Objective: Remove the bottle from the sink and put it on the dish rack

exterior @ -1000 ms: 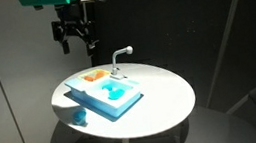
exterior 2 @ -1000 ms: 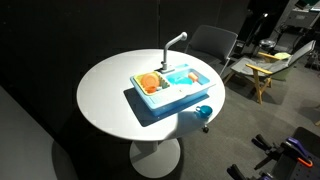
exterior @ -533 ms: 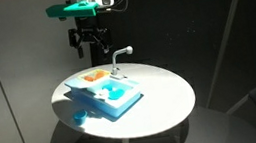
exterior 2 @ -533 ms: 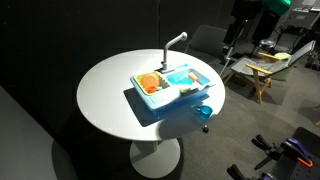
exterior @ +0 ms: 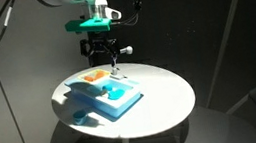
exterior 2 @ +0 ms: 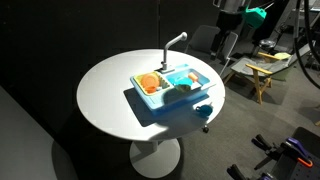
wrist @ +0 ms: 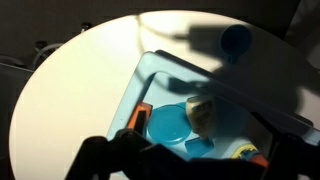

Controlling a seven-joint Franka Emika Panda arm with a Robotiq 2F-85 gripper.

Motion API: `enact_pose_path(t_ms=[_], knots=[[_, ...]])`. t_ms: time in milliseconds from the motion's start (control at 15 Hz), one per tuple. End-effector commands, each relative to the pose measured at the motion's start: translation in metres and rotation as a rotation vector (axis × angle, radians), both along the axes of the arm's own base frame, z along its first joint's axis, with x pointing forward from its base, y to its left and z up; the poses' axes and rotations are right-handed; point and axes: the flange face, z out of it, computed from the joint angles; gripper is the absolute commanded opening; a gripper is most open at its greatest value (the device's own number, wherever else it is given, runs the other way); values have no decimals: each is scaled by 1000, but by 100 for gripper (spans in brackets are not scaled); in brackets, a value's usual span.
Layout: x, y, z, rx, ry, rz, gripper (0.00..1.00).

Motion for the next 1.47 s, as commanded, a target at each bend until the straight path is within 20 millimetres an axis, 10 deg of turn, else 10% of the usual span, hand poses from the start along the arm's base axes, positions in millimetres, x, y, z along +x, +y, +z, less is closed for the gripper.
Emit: enact_pose_path(t_ms=[0, 1400], knots=[[22, -3, -10, -27, -27, 29, 100], [53, 32, -101, 42, -10, 77, 100]])
